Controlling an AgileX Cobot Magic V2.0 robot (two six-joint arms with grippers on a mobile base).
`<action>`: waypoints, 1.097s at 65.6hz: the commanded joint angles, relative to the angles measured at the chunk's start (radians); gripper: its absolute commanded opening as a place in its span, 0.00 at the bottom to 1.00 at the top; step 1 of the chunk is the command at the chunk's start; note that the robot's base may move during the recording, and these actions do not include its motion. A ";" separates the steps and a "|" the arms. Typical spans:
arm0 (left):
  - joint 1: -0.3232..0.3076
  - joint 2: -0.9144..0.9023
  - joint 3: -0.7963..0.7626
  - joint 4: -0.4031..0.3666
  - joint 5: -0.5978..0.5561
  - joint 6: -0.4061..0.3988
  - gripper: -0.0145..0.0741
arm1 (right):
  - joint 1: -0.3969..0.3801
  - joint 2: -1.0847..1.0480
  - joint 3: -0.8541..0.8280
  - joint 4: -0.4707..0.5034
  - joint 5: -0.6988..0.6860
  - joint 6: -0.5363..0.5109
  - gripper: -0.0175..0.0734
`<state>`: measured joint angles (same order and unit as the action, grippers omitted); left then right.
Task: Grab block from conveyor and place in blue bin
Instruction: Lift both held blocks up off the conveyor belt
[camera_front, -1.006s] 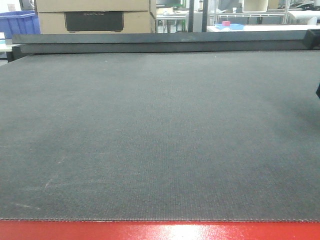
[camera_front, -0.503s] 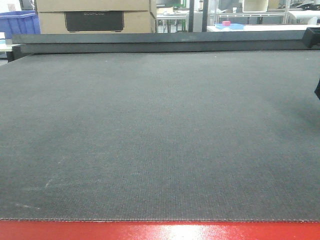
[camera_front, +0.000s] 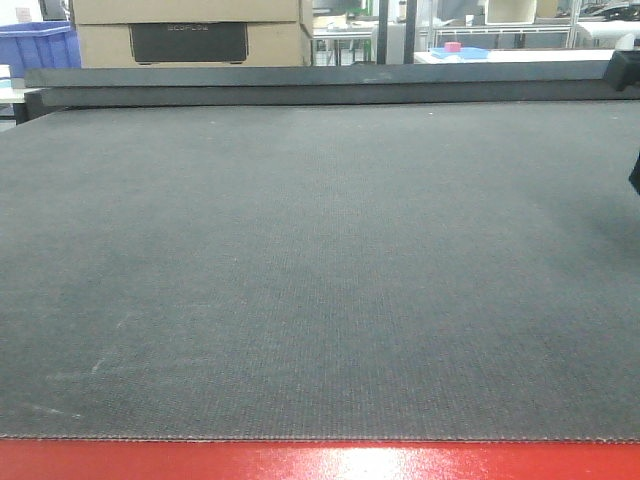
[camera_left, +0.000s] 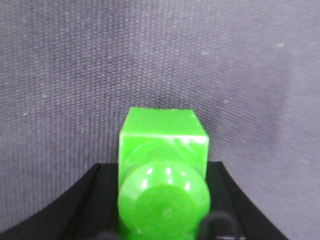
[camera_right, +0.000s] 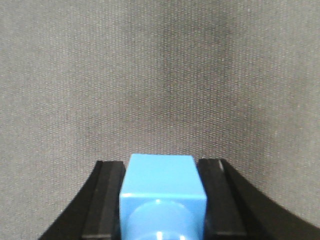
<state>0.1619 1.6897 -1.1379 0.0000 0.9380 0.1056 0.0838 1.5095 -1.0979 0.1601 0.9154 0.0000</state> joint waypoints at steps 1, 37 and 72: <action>-0.001 -0.070 -0.007 0.000 0.011 -0.002 0.04 | -0.002 -0.044 -0.001 -0.002 -0.022 0.000 0.02; -0.001 -0.742 0.608 -0.247 -0.694 -0.002 0.04 | -0.002 -0.509 0.523 -0.008 -0.634 -0.038 0.01; -0.136 -1.338 0.724 -0.248 -0.755 -0.002 0.04 | -0.002 -1.017 0.655 -0.008 -0.764 -0.038 0.01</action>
<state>0.0500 0.4172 -0.4139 -0.2420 0.2001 0.1056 0.0838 0.5554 -0.4471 0.1583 0.1846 -0.0328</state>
